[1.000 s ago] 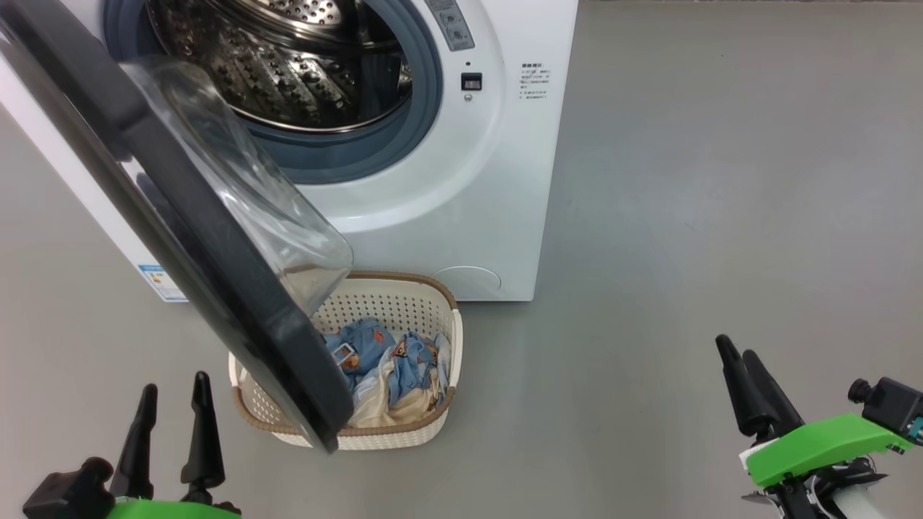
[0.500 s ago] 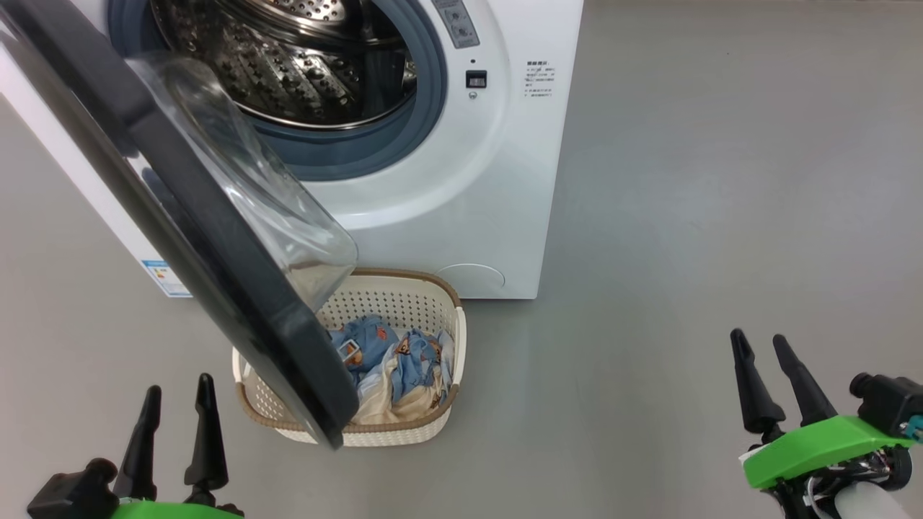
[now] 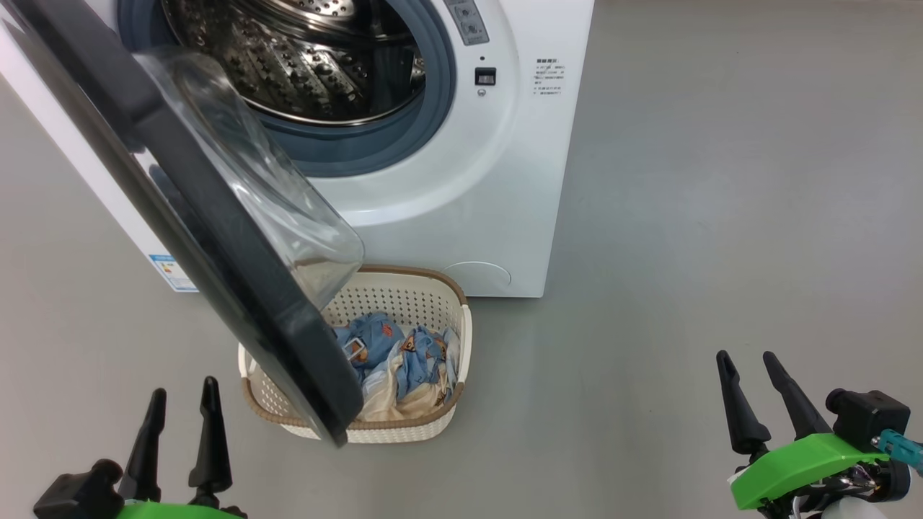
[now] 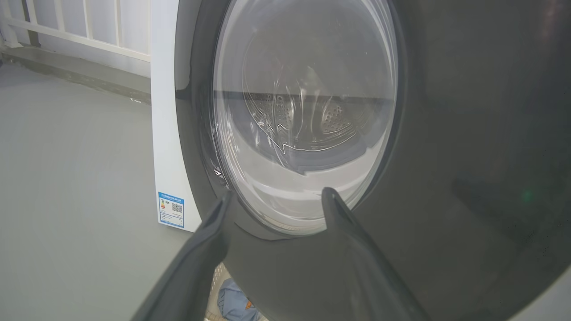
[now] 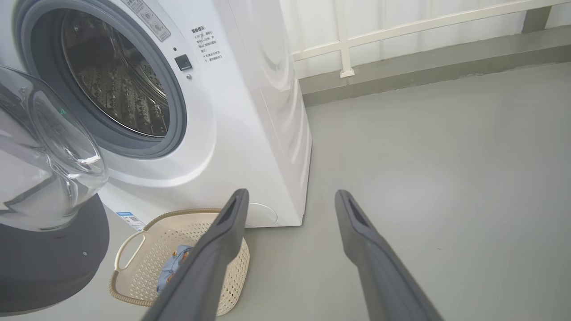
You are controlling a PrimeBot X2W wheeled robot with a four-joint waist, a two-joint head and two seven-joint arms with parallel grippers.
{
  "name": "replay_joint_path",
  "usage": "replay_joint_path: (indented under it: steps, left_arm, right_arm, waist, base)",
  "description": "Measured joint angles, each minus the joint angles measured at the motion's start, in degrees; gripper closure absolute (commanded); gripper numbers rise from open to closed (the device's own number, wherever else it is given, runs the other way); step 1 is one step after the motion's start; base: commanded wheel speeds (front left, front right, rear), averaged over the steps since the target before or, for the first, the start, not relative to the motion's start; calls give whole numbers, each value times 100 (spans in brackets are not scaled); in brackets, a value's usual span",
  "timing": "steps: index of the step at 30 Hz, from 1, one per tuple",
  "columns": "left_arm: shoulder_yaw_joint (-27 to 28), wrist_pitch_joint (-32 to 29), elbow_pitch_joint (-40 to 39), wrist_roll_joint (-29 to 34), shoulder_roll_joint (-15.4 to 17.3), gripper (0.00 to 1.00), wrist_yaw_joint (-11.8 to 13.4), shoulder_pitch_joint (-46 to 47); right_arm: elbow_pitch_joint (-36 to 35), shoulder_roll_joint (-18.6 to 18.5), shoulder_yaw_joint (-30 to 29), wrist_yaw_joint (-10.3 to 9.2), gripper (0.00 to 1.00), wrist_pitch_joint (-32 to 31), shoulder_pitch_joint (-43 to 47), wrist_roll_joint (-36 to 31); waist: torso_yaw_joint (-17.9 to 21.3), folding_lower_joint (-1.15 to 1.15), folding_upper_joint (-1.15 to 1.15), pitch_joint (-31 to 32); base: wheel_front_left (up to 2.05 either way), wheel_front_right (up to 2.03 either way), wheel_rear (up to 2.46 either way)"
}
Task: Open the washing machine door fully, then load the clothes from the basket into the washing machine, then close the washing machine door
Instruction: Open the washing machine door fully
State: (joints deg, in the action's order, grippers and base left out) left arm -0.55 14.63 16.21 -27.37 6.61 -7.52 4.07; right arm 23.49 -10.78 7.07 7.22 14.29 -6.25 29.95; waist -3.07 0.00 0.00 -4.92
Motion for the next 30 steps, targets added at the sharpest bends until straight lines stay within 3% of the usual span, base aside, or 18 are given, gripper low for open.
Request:
replay_joint_path:
  steps: [3,5,10,17,24,30]
  left_arm:
    - [-1,-1,8,0,-1,0,0,1]
    - [29,-1,-15,0,-7,100,0,2]
    - [349,0,-677,0,-48,100,0,27]
    - [448,1,-2512,115,-216,100,0,39]
    - [-580,-96,-3766,198,-241,100,0,31]
    - [-1540,-413,-3812,253,-243,100,0,33]
  right_arm:
    - [32,5,5,0,0,0,13,-122]
    - [36,11,5,0,0,0,47,-154]
    - [37,26,-38,0,0,0,119,-181]
    - [1,41,-119,0,0,0,120,-248]
    - [-45,46,-155,0,0,0,121,-287]
    - [-94,51,-181,0,0,0,121,-330]
  waist:
    - [-8,0,0,12]
    - [-18,0,0,22]
    - [-54,0,0,33]
    - [-72,0,0,31]
    - [-27,0,0,10]
    - [31,0,0,-42]
  base:
    - [0,0,0]
    - [0,0,0]
    - [0,0,0]
    - [0,0,0]
    - [0,0,0]
    - [0,0,0]
